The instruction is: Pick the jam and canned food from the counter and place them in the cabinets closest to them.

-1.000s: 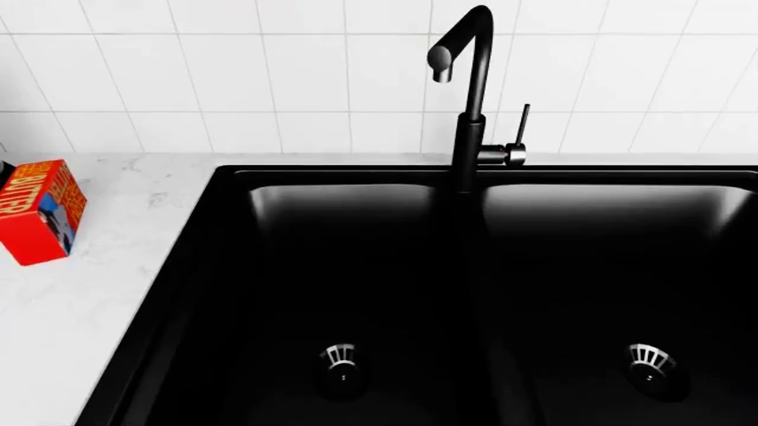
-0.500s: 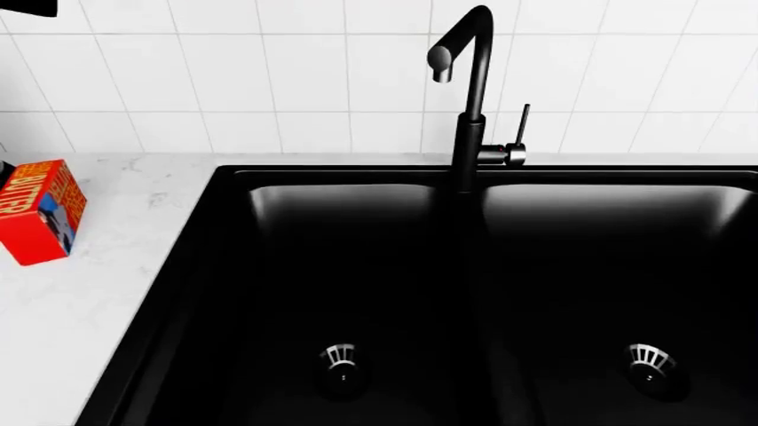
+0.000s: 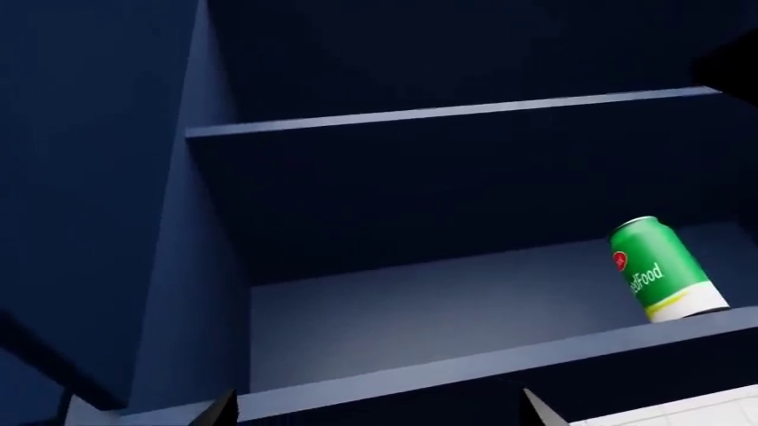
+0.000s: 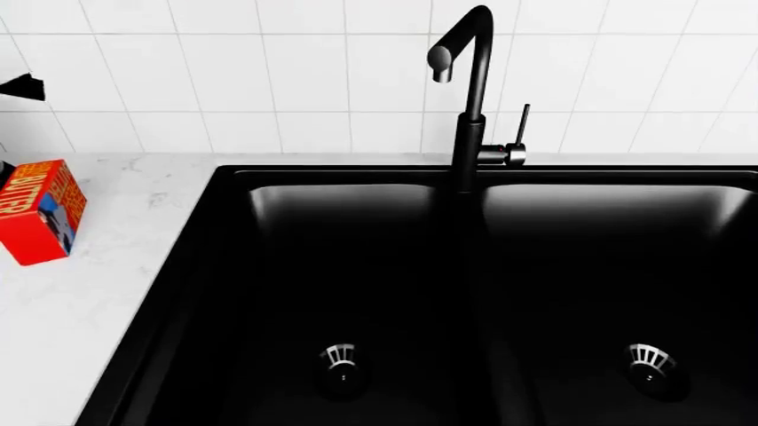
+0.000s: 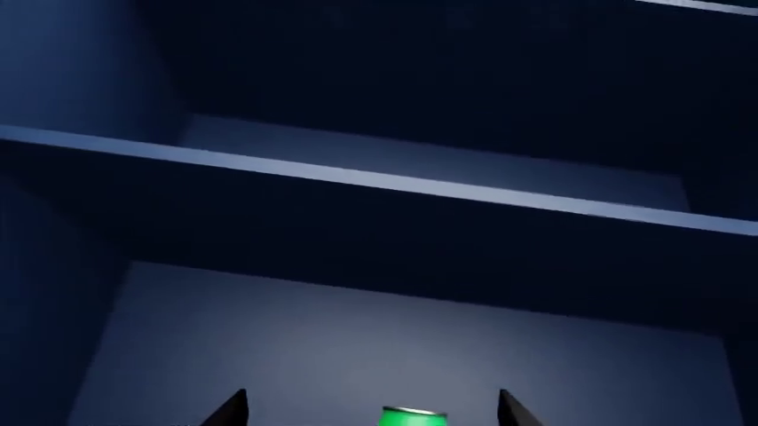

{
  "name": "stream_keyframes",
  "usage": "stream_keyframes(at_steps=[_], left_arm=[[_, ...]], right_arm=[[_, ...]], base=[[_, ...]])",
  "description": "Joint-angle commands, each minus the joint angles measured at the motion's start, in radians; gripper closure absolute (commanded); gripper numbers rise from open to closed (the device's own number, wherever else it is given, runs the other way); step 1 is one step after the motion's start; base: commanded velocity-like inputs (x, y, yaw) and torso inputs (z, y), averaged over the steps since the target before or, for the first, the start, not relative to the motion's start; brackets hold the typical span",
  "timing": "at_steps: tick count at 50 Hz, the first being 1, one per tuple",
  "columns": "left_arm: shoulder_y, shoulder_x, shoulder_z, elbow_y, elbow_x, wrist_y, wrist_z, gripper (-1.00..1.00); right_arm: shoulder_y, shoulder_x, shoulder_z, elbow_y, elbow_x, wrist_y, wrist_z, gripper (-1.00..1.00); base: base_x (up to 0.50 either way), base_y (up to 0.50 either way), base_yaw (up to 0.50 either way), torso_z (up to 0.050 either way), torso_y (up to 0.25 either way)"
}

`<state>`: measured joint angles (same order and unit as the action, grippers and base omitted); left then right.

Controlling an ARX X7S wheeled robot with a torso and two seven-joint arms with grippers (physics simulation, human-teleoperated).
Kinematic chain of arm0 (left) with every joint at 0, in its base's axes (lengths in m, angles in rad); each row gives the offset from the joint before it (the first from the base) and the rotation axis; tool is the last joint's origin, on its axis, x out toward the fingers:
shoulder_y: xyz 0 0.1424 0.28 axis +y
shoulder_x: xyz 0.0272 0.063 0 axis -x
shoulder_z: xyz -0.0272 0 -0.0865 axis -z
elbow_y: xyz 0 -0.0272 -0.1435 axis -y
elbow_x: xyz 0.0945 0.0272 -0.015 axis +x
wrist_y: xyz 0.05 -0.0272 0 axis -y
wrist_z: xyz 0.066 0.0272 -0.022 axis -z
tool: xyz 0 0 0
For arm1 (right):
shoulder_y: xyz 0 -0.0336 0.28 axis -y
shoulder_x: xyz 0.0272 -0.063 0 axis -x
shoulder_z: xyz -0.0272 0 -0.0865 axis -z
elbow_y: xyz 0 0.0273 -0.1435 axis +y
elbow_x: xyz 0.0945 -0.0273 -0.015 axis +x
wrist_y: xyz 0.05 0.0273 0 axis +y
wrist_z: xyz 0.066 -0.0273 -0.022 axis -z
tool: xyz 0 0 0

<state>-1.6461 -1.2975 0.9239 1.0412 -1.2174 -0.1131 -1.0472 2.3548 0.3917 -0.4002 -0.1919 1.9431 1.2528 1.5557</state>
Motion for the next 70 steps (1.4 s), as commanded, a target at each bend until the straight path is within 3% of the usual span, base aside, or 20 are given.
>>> stream_keyframes(at_steps=[1, 4, 5, 27, 39, 51, 70], left_arm=[[-0.489, -0.11, 0.691, 0.006, 0.113, 0.256, -0.061, -1.0], [-0.705, -0.108, 0.946, 0.006, 0.142, 0.312, -0.084, -1.0], [-0.708, -0.111, 0.955, 0.006, 0.15, 0.318, -0.082, -1.0], [-0.708, -0.194, 1.126, 0.006, 0.29, 0.442, -0.042, -1.0], [-0.69, -0.27, 1.24, 0.006, 0.422, 0.533, -0.027, -1.0], [-0.586, -0.273, 1.284, 0.006, 0.603, 0.616, -0.104, -1.0], [-0.53, -0.273, 1.299, 0.006, 0.705, 0.67, -0.152, -1.0]], right_arm=[[0.001, 0.092, -0.075, -0.123, 0.106, -0.101, 0.015, -1.0], [0.001, 0.111, -0.079, -0.148, 0.122, -0.119, 0.015, -1.0], [0.001, 0.117, -0.08, -0.157, 0.128, -0.126, 0.015, -1.0], [0.001, 0.329, -0.144, -0.425, 0.288, -0.364, 0.015, -1.0], [0.001, 0.417, -0.09, -0.535, 0.353, -0.418, 0.015, -1.0], [0.001, 0.48, -0.029, -0.61, 0.417, -0.448, 0.015, -1.0], [0.001, 0.52, 0.163, -0.69, 0.493, -0.394, 0.015, -1.0]], base=[[0.0, 0.0, 0.0, 0.0, 0.0], [0.0, 0.0, 0.0, 0.0, 0.0], [0.0, 0.0, 0.0, 0.0, 0.0], [0.0, 0.0, 0.0, 0.0, 0.0], [0.0, 0.0, 0.0, 0.0, 0.0], [0.0, 0.0, 0.0, 0.0, 0.0], [0.0, 0.0, 0.0, 0.0, 0.0]])
